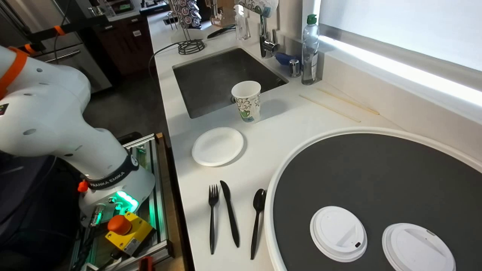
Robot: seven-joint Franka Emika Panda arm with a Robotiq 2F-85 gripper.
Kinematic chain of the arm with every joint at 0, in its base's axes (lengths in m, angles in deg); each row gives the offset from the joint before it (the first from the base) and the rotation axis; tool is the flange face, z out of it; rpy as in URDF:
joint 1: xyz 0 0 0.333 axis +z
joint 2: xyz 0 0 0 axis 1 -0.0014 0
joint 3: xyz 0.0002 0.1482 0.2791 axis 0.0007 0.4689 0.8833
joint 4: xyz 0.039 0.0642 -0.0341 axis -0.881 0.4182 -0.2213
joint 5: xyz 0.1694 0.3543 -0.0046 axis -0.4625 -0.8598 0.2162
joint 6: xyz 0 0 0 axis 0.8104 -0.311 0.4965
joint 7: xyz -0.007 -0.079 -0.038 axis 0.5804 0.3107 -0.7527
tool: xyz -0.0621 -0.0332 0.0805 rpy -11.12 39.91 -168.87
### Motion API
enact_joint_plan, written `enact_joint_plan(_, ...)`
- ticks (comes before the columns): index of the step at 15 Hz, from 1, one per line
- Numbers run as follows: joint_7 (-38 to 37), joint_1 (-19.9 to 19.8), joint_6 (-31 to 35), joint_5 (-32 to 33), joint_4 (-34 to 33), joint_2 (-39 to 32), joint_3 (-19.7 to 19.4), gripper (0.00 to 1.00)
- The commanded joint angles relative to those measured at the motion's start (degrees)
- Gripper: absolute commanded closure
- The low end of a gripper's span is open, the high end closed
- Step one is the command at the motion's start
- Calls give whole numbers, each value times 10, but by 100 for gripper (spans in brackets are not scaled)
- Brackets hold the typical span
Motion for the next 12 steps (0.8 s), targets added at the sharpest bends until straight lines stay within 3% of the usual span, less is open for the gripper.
enact_joint_plan(1, -36, 74, -67, 88, -24, -29, -77, 99)
enact_joint_plan(7, 11, 172, -151, 75, -50, -64, -175, 99)
enact_joint_plan(12, 57, 193, -228, 62, -72, -87, -211, 99)
